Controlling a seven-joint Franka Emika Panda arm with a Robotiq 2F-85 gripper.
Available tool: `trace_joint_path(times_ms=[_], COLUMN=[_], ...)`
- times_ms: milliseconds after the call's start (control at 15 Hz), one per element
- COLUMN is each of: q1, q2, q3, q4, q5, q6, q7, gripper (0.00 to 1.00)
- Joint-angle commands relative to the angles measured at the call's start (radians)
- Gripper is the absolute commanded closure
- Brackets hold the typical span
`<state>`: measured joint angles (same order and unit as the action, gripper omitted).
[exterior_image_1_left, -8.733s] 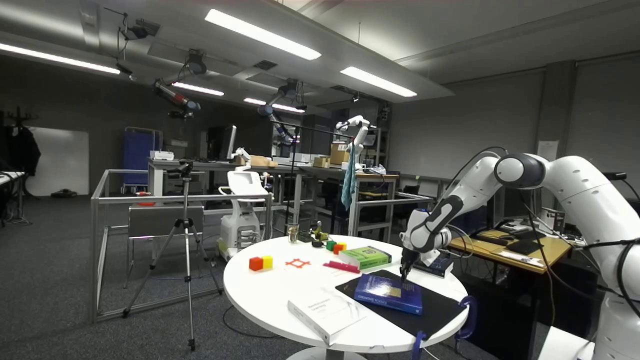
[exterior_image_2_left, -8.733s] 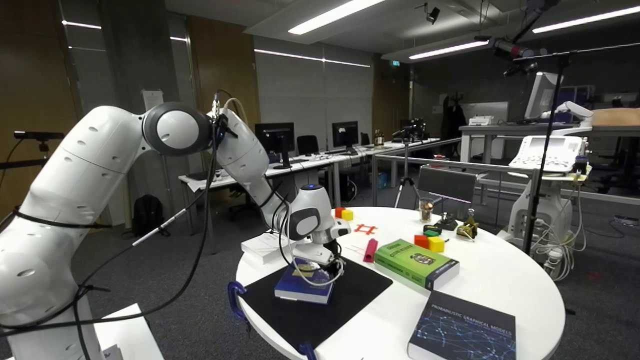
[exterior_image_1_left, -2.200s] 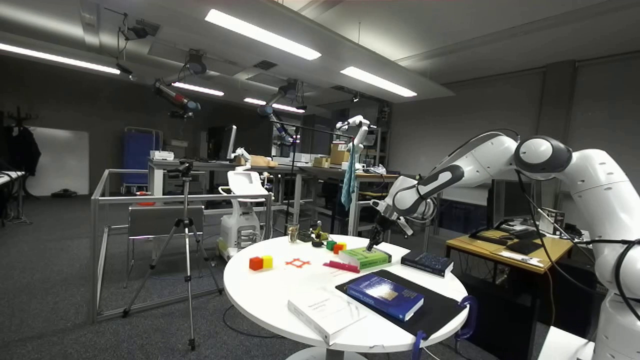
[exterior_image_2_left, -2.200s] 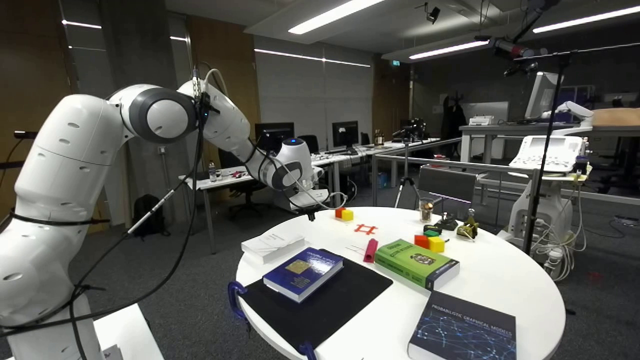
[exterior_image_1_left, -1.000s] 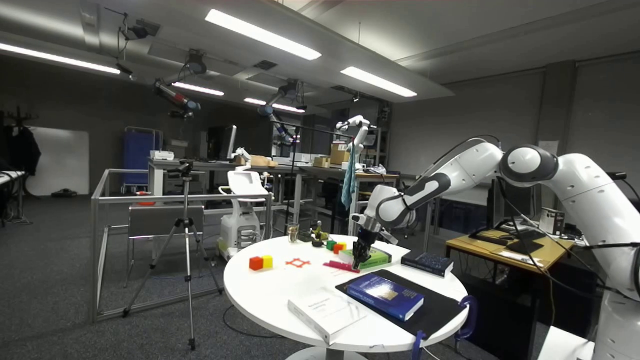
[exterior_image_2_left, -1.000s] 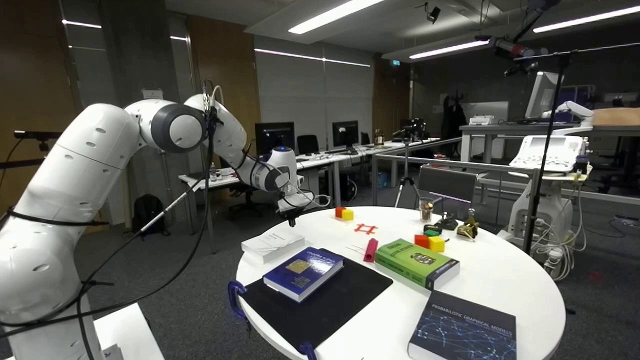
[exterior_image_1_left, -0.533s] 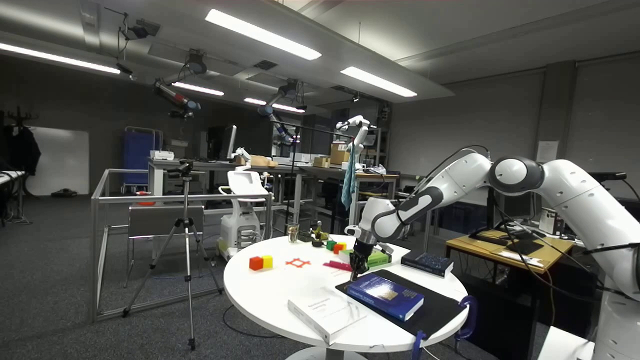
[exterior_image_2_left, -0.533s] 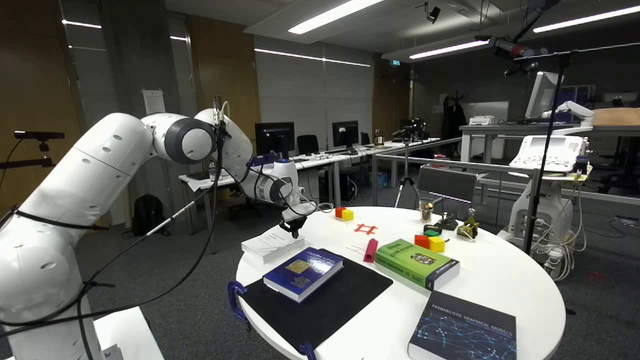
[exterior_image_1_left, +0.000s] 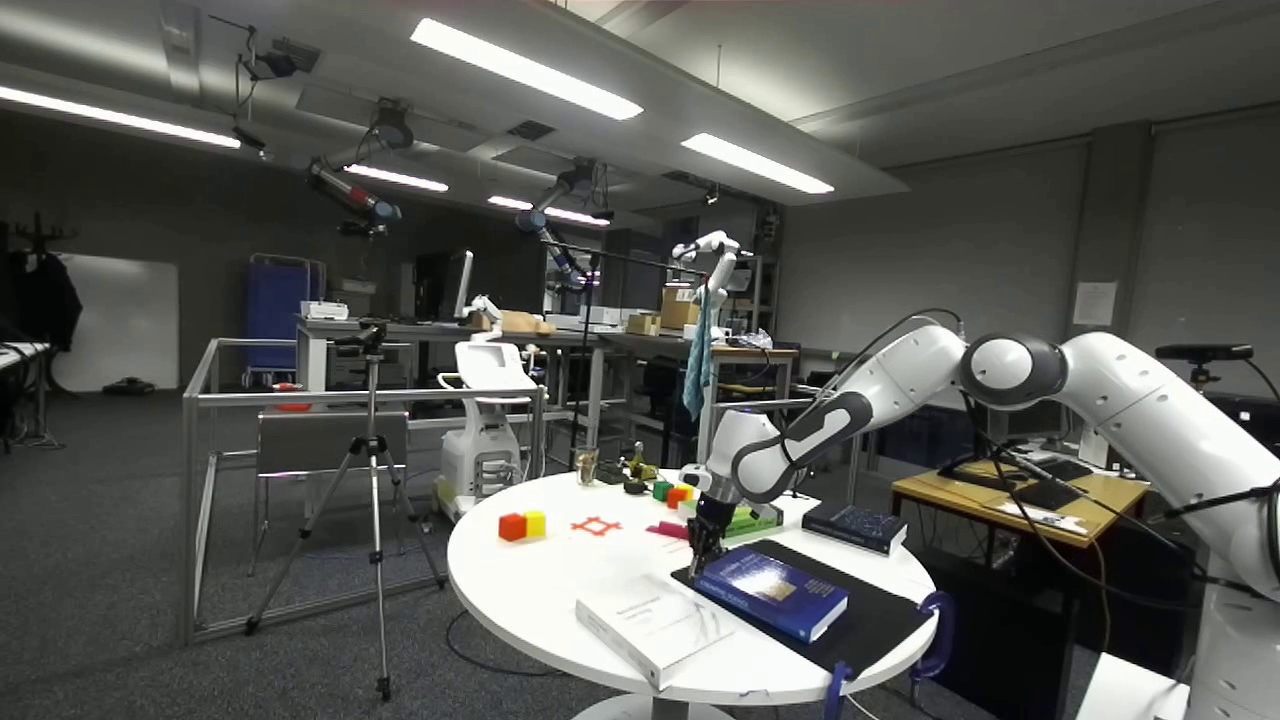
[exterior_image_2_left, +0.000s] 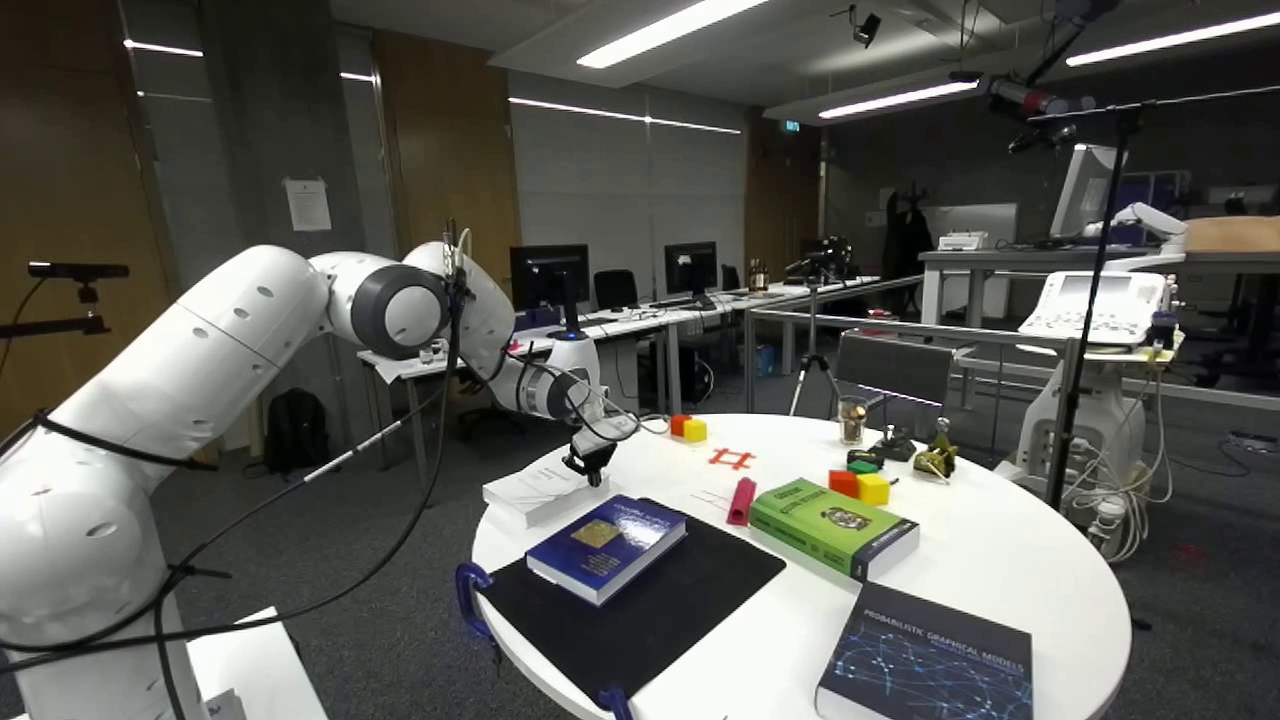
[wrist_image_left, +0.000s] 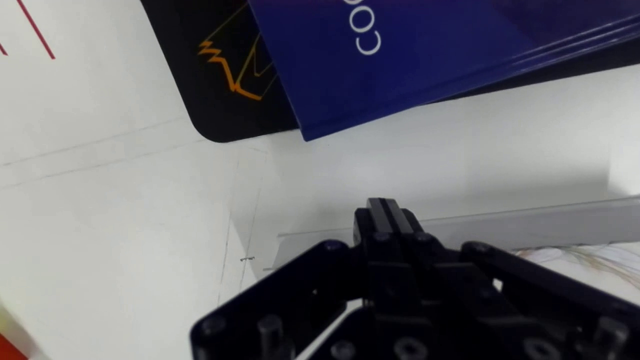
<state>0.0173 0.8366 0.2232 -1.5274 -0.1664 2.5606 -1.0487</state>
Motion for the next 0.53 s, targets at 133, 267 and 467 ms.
trace_joint_path(times_ms=[133,267,467], q1=[0.009,0.01,0.01], q2=[0.061,0.079,0.104], q3=[-0.006,-0.006,-0.007], q4=[0.069,0.084,0.106], q5=[-0.012,-0.013,-0.014], q6=[0.013,0.018,0.017], q7=[-0.05,-0.06,-0.075], gripper=[1.0,1.0,1.0])
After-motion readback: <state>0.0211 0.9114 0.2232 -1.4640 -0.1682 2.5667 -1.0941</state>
